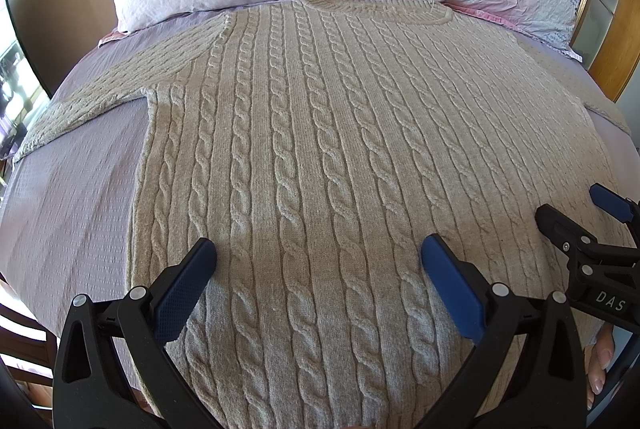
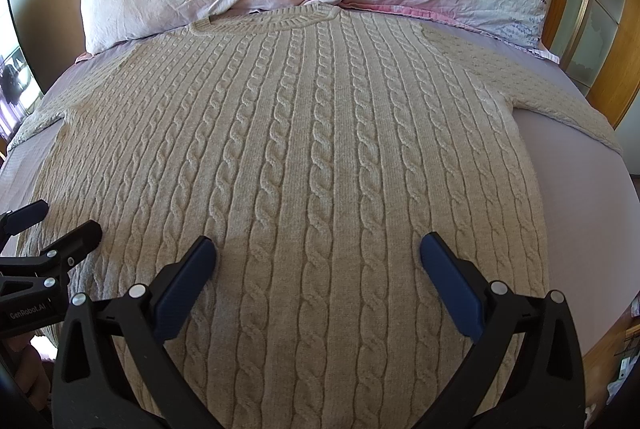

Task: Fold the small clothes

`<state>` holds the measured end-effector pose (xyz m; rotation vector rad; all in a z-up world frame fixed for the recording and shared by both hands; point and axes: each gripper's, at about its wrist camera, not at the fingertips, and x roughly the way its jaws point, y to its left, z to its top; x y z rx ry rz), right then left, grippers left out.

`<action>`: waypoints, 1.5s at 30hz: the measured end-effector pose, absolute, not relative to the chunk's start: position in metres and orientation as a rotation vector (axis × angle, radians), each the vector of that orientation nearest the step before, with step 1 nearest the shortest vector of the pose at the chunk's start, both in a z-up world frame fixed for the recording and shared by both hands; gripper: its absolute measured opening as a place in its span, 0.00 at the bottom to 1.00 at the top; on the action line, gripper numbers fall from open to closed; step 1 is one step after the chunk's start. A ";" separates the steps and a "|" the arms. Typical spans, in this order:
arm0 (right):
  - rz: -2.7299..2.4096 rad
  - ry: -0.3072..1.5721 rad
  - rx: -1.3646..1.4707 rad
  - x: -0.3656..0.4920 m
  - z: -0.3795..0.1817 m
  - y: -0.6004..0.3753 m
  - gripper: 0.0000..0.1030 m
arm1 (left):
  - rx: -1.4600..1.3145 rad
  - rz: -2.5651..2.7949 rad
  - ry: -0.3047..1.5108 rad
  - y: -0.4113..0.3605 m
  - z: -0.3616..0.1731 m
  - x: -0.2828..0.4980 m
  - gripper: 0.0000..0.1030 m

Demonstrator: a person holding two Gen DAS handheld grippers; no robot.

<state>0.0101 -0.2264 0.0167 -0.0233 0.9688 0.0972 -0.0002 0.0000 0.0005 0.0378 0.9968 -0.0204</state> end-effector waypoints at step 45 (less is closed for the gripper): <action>-0.137 0.477 0.606 0.134 0.119 -0.531 0.06 | -0.477 0.297 0.518 0.277 0.054 -0.005 0.99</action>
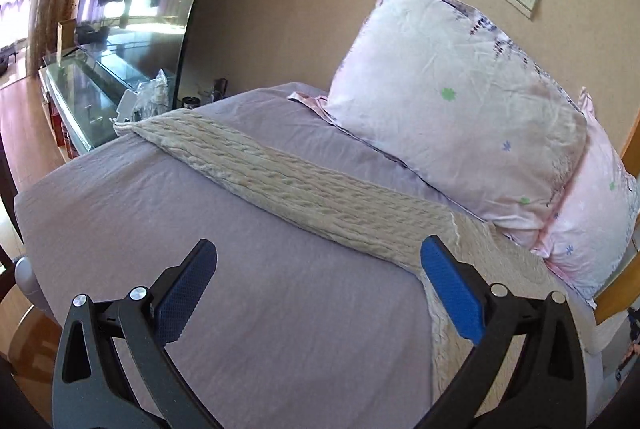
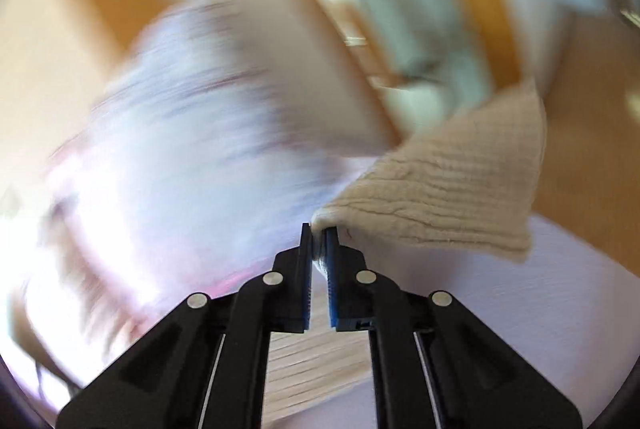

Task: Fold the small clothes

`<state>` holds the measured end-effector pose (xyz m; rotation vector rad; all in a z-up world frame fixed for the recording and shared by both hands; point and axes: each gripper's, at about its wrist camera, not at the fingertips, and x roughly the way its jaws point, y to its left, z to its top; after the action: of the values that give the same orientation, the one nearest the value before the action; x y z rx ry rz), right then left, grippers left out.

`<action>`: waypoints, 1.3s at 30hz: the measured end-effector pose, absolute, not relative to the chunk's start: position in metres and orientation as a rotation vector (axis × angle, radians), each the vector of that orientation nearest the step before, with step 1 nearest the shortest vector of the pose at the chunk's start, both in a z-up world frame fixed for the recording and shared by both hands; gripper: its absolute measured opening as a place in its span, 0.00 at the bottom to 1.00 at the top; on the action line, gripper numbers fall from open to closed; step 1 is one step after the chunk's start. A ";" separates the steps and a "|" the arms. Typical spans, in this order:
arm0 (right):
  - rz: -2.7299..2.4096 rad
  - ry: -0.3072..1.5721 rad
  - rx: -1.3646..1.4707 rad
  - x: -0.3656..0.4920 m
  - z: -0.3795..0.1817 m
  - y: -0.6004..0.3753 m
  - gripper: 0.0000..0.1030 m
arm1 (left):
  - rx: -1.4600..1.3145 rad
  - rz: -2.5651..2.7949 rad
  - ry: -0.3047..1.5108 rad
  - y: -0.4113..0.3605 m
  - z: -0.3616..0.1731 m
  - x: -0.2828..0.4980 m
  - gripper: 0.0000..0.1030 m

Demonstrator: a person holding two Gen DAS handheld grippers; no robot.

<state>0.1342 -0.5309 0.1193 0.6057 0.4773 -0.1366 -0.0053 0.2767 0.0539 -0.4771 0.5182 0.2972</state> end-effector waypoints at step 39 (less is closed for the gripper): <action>0.379 0.652 0.398 0.112 0.104 -0.358 0.82 | -0.725 0.227 0.506 0.358 0.087 0.089 0.08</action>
<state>0.1117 -0.3576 0.1037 0.3984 0.6518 0.3790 0.0890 0.3581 0.0871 -0.7251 0.5056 0.2272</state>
